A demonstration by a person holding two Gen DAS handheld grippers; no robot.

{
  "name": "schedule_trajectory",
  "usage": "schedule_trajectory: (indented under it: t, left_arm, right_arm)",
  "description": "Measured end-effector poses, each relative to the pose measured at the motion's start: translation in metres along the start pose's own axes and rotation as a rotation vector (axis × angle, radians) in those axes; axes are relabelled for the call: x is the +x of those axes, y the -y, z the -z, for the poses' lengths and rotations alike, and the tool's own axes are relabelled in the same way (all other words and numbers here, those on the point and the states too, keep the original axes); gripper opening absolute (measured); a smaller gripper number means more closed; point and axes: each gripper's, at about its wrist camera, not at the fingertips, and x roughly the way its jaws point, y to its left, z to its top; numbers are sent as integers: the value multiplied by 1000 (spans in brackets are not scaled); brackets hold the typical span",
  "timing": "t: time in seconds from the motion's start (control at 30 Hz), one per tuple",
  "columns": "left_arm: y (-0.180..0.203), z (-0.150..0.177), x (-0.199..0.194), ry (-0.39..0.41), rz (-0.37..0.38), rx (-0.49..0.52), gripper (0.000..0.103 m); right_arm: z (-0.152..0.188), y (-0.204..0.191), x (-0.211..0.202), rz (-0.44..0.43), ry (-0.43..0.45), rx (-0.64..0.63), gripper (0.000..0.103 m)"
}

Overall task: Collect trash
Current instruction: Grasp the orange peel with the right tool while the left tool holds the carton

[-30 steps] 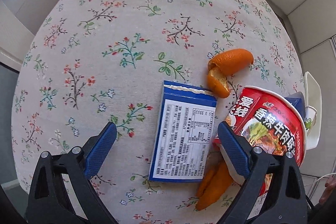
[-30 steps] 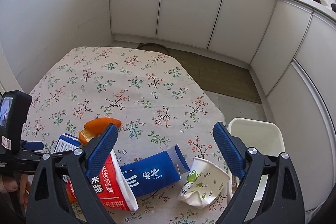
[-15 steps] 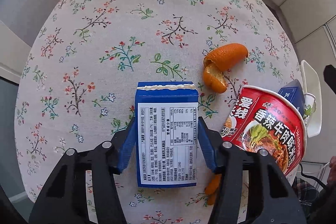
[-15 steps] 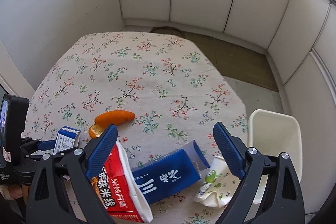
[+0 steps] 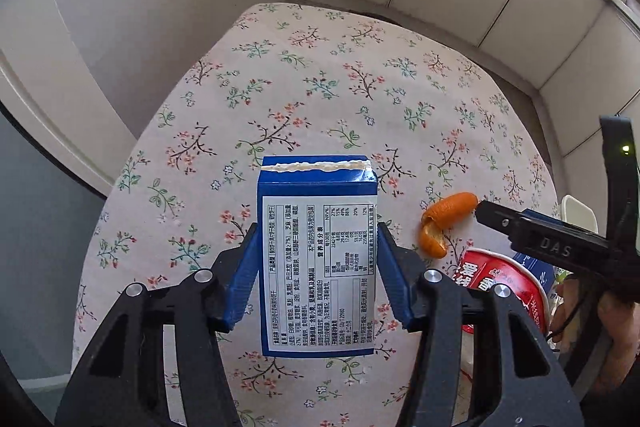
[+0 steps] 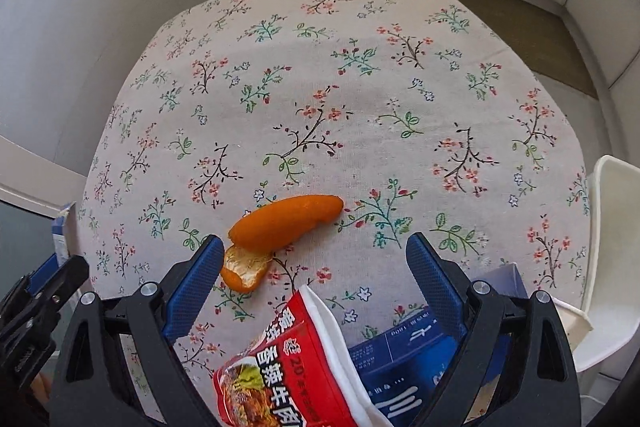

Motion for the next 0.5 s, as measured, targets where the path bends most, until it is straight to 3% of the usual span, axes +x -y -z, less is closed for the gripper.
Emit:
schedule_trajectory:
  t: [0.27, 0.37, 0.43, 0.5]
  left_arm:
    - [-10, -1, 7, -13, 11, -13, 53]
    - [-17, -1, 9, -24, 13, -33, 53]
    - [-18, 0, 10, -31, 23, -42, 53]
    - [-18, -1, 8, -27, 23, -40, 53]
  right_arm:
    - [-10, -20, 30, -19, -67, -12, 87]
    - [-12, -22, 39, -34, -90, -6, 64]
    - [-12, -23, 42, -46, -85, -12, 58]
    - [-12, -23, 41, -66, -70, -15, 45]
